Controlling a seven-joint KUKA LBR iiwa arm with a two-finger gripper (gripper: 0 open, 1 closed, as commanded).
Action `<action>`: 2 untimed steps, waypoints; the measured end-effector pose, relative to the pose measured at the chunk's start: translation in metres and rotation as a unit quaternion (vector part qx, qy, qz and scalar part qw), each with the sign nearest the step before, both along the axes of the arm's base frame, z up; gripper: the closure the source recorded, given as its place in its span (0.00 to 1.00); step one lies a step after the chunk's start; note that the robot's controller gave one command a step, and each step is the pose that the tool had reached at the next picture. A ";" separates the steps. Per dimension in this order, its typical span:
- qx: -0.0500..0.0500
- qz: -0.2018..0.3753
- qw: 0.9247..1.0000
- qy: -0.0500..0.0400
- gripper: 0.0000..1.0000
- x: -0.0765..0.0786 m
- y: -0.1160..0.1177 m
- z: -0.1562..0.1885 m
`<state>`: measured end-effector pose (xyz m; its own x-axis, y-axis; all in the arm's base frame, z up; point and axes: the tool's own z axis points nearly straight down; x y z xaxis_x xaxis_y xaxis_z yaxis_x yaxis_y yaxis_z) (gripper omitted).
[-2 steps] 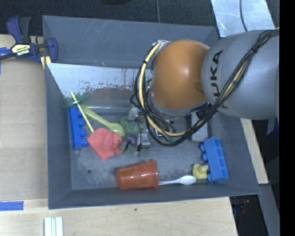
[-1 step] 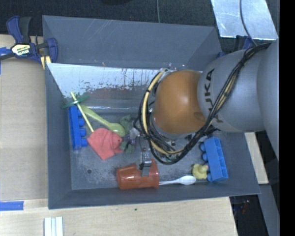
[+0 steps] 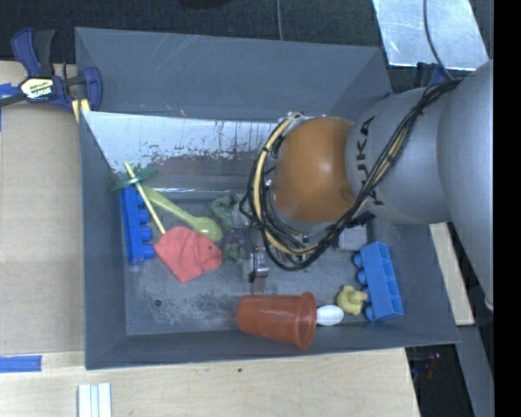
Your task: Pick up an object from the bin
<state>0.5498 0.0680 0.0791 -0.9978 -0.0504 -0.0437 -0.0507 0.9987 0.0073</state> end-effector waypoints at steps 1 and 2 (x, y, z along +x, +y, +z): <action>-0.001 -0.035 0.999 0.016 1.00 -0.044 0.024 0.047; -0.001 -0.036 0.999 0.016 0.00 -0.044 0.023 0.047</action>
Offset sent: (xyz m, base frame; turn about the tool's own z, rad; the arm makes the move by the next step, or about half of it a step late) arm 0.0000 0.0000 0.0000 0.0000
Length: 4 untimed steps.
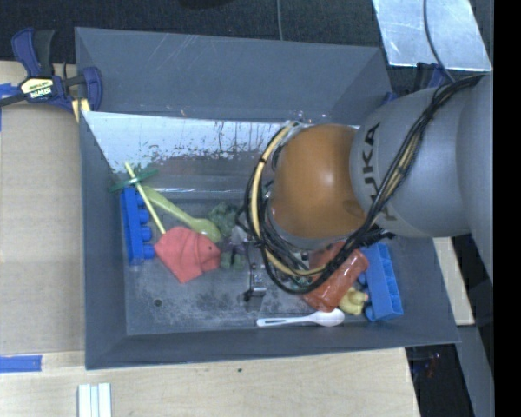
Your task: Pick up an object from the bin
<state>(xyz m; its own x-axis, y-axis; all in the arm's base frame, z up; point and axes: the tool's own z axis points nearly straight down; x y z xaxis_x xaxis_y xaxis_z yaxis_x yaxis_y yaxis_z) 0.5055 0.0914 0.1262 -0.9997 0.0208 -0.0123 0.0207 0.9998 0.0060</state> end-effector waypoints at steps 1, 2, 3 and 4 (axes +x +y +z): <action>0.000 0.000 1.000 0.000 0.00 0.000 0.000 0.000; -0.001 0.047 0.999 0.000 0.00 0.063 -0.006 -0.029; 0.001 0.079 0.997 0.003 1.00 0.093 0.057 -0.045; 0.001 0.079 0.997 0.003 1.00 0.094 0.057 -0.045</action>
Offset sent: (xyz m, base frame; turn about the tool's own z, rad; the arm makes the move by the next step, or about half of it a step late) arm 0.0977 -0.0107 -0.0477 -0.1463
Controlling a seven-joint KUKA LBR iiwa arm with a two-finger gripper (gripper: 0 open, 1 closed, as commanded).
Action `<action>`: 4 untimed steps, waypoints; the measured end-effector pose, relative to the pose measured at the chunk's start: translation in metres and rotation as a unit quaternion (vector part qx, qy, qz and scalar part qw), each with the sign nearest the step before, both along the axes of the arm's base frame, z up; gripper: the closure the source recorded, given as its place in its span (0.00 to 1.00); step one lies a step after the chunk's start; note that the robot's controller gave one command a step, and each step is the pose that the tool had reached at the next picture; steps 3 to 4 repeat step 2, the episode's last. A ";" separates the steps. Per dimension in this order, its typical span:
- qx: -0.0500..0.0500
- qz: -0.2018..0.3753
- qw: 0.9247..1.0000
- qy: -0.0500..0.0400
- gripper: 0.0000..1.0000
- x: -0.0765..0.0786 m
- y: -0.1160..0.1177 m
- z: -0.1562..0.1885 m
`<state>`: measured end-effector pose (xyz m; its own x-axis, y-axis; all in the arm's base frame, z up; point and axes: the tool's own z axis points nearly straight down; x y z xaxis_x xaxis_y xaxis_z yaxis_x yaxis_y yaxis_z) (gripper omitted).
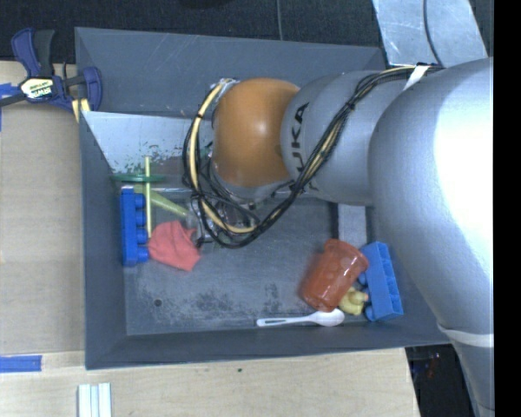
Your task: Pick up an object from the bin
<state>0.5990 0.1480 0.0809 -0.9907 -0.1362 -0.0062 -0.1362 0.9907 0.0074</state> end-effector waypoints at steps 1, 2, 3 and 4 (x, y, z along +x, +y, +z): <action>-0.001 0.012 1.000 -0.001 1.00 -0.008 0.008 0.064; 0.000 0.007 1.000 -0.001 1.00 -0.003 0.000 0.122; 0.000 0.007 1.000 -0.001 1.00 -0.003 0.000 0.122; 0.000 0.007 1.000 -0.001 1.00 -0.003 0.000 0.122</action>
Offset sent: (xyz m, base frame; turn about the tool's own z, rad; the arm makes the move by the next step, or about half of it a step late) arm -0.0029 -0.0015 0.1229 -0.0122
